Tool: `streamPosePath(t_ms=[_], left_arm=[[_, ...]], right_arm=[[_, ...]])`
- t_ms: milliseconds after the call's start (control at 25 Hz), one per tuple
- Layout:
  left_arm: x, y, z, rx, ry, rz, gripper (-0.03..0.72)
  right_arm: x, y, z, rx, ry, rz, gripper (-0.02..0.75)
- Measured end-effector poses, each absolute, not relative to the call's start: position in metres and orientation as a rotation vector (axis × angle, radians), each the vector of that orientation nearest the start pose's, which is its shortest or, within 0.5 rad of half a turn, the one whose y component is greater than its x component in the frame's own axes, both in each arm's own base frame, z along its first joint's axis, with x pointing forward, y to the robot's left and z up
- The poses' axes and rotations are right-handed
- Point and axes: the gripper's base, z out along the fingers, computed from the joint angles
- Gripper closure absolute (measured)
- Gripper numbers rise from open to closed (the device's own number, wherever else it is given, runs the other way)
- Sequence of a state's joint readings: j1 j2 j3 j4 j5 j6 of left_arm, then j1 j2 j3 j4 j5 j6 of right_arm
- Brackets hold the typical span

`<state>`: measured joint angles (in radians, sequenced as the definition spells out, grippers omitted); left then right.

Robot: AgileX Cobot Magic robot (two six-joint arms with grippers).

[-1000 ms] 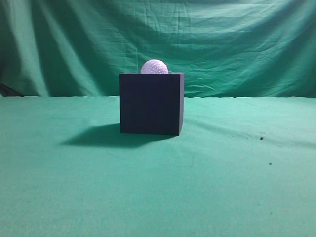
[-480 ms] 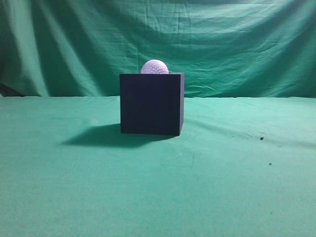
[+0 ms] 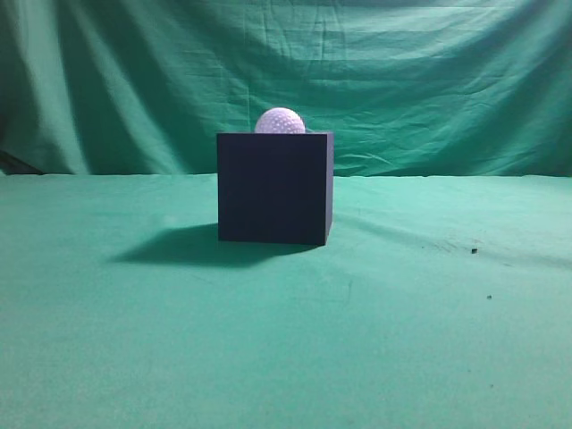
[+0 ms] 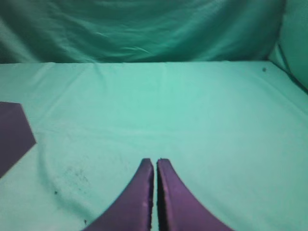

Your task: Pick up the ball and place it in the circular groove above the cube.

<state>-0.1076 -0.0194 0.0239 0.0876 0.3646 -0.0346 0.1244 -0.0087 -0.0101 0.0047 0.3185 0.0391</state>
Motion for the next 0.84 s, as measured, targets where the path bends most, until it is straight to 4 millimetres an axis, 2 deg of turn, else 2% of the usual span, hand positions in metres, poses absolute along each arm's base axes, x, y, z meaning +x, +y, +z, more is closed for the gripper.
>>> streamPosePath(t_ms=[80, 280, 640, 680, 840], left_arm=[[0.052, -0.003, 0.173, 0.121, 1.847, -0.013, 0.688], [0.052, -0.003, 0.173, 0.121, 1.847, -0.013, 0.688], [0.052, -0.003, 0.173, 0.121, 1.847, -0.013, 0.688], [0.052, -0.003, 0.173, 0.121, 1.847, -0.013, 0.688], [0.052, -0.003, 0.173, 0.121, 1.847, -0.013, 0.688]], right_arm=[[0.054, 0.006, 0.178, -0.040, 1.808, 0.114, 0.738], [0.053, 0.005, 0.172, -0.029, 1.859, 0.104, 0.738], [0.052, 0.005, 0.171, -0.031, 1.874, 0.101, 0.738], [0.052, 0.005, 0.171, -0.031, 1.874, 0.101, 0.690], [0.052, 0.005, 0.171, -0.030, 1.874, 0.101, 0.690]])
